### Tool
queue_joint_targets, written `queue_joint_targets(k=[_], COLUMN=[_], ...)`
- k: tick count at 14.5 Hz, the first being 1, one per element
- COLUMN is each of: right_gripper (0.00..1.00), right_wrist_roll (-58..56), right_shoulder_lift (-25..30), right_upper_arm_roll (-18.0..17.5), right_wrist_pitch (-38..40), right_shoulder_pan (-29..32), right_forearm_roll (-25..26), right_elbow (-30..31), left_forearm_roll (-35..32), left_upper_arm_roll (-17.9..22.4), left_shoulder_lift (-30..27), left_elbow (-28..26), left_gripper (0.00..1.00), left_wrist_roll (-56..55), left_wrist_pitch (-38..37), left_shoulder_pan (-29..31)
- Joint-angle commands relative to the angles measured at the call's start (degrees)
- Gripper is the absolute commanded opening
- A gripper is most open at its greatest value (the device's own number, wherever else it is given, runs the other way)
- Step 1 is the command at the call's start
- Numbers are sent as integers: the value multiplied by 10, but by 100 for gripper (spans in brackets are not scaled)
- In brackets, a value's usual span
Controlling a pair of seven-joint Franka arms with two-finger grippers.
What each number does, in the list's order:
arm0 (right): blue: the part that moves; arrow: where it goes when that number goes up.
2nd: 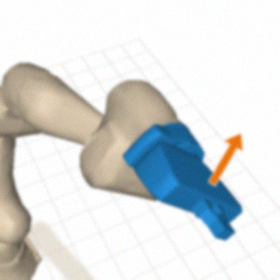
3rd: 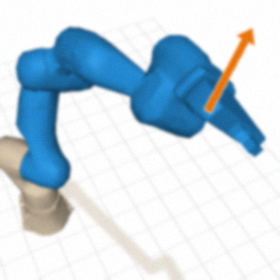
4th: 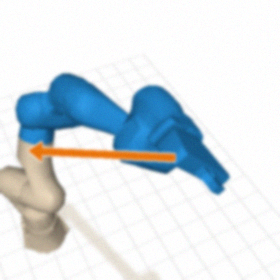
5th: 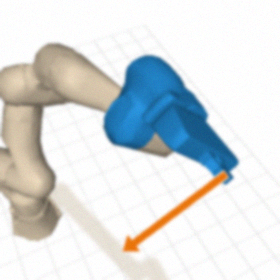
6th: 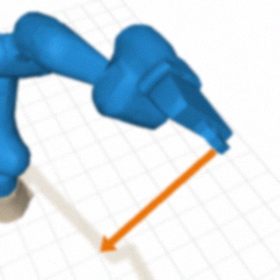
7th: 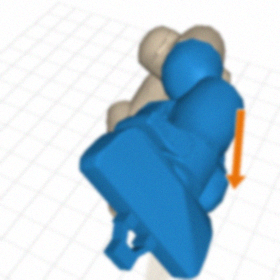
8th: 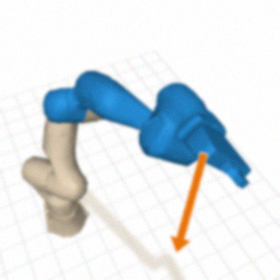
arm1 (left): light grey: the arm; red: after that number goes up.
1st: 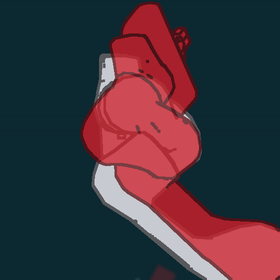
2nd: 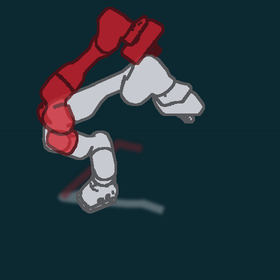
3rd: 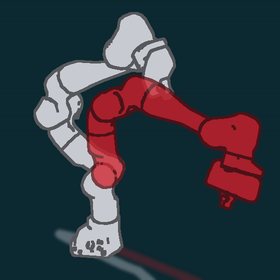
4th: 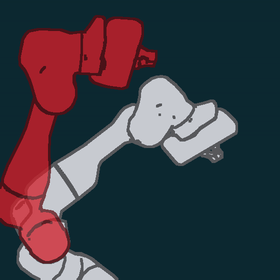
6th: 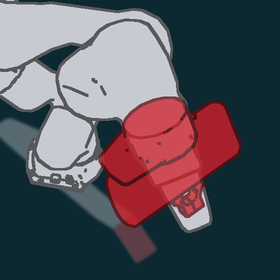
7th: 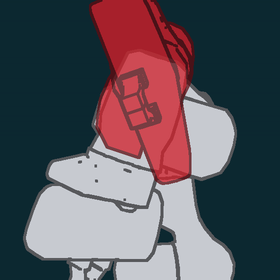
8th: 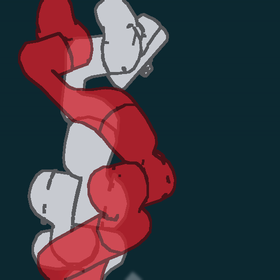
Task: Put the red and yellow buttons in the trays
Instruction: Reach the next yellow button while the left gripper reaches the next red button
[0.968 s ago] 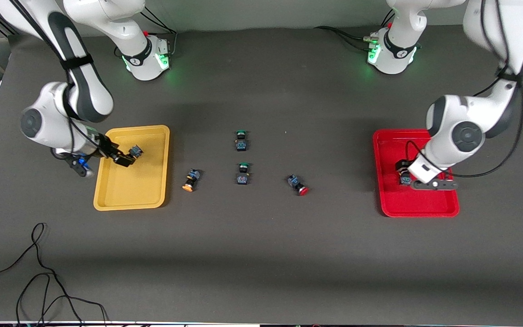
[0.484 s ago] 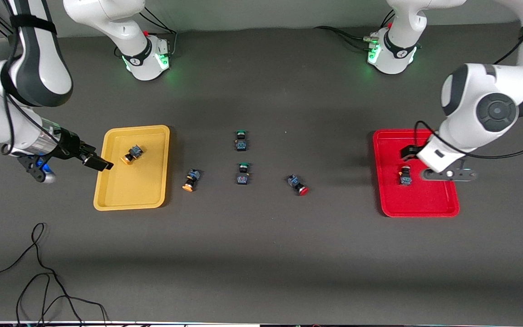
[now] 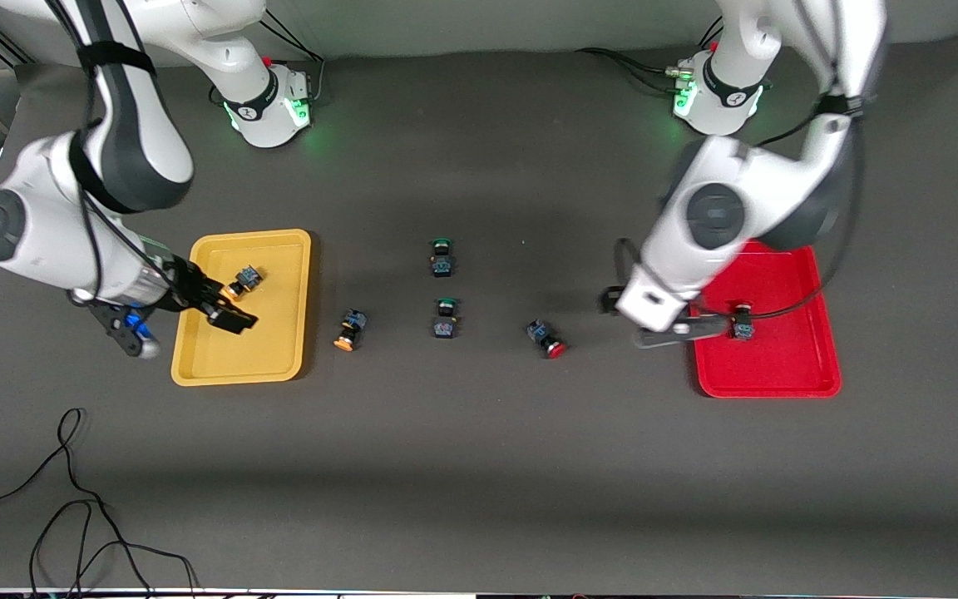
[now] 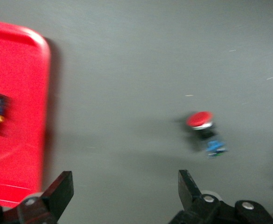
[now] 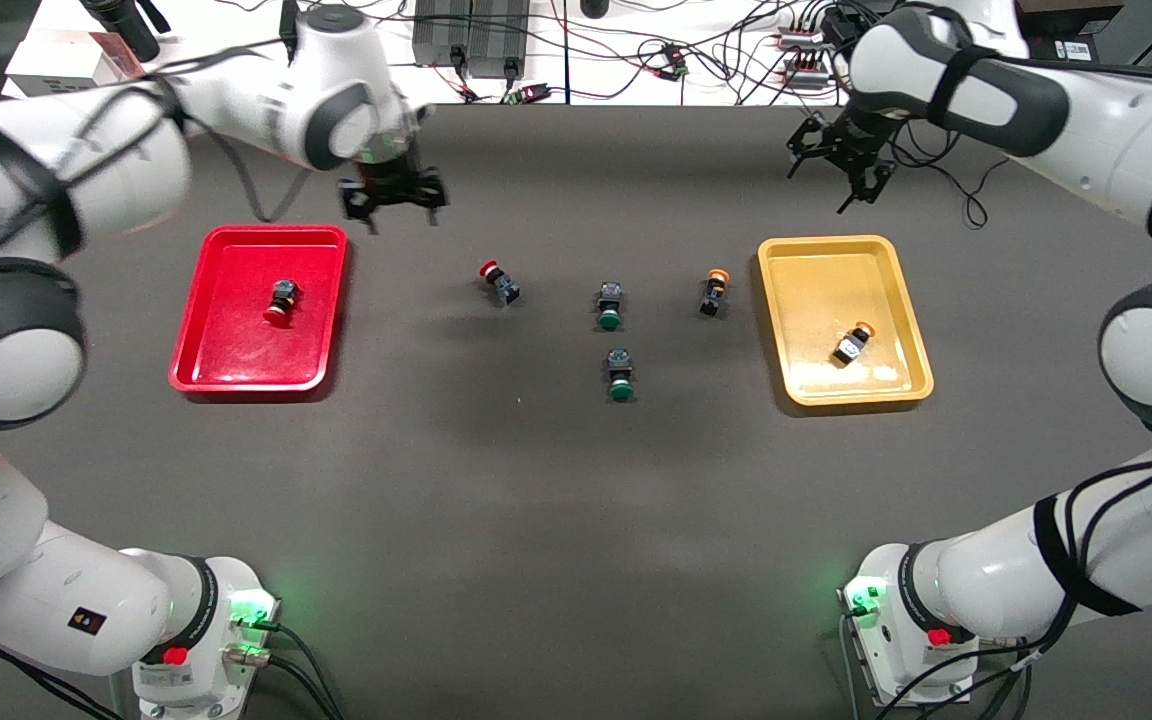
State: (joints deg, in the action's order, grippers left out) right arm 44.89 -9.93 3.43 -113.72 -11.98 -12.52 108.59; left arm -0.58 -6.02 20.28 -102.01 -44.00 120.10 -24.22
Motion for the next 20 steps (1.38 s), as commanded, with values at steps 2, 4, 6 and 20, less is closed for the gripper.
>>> queue_joint_targets(k=[2,4,6,20], right_gripper=[100,100,100,96], right_wrist_roll=[19,44,82,82], right_shoulder_lift=[-54,-81,-109,-196], right_upper_arm_roll=[-14,-18,-32,-93], right_wrist_pitch=[-24,-37,-55,-259], right_shoulder_pan=[0,0,-1,-43], right_forearm_roll=[3,4,4,51], right_elbow=[-33,-31,-30,79], left_forearm_roll=[-5,-6,-16,-38], left_upper_arm_roll=[11,12,13,14], left_shoulder_lift=[102,128,162,221], left_elbow=[93,93,92,161], left_gripper=[100,100,100,3], left_wrist_roll=[-178,-224,-247,-243], left_wrist_pitch=[37,78,107,71], left_shoulder_pan=[-61,-75,-86,-81])
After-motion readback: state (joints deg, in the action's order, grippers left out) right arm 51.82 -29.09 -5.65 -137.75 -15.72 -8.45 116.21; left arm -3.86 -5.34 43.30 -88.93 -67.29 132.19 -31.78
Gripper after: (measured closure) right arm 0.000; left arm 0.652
